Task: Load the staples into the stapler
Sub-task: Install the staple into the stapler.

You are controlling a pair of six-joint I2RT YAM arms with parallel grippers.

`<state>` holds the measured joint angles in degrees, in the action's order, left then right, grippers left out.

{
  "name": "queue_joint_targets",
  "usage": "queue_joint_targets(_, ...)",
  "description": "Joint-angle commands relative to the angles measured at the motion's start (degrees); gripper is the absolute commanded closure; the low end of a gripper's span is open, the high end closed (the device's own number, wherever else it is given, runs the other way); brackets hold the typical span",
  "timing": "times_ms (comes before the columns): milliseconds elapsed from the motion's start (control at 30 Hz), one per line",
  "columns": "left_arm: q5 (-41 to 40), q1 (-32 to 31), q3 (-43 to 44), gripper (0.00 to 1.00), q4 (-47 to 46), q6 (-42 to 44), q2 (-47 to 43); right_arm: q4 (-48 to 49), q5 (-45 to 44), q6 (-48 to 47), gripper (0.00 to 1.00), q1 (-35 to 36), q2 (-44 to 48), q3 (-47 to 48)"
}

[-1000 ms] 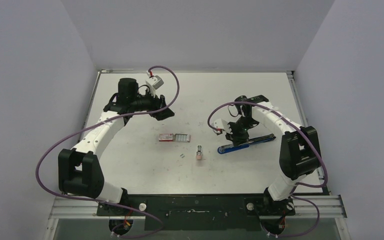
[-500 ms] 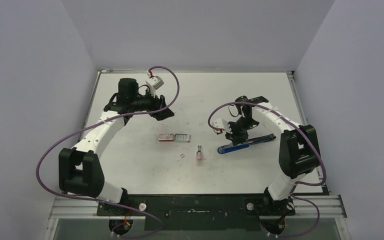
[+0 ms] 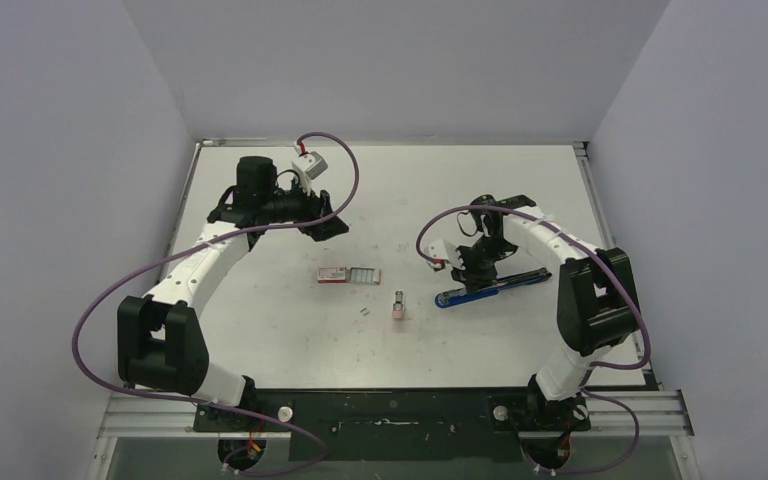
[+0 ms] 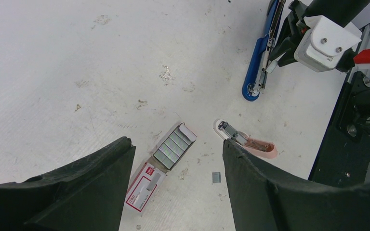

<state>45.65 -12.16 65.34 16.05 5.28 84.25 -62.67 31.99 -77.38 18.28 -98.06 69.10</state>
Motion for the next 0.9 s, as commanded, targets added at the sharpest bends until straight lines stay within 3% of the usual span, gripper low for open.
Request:
queue_joint_targets(0,1.6,0.4,0.2,0.35,-1.9,0.5,0.0,0.6,0.3,-1.1,0.92,-0.5,-0.3,0.2)
queue_joint_targets(867,1.6,0.5,-0.9,0.35,-2.3,1.3,-0.5,-2.6,1.9,-2.4,0.92,-1.4,-0.9,3.7)
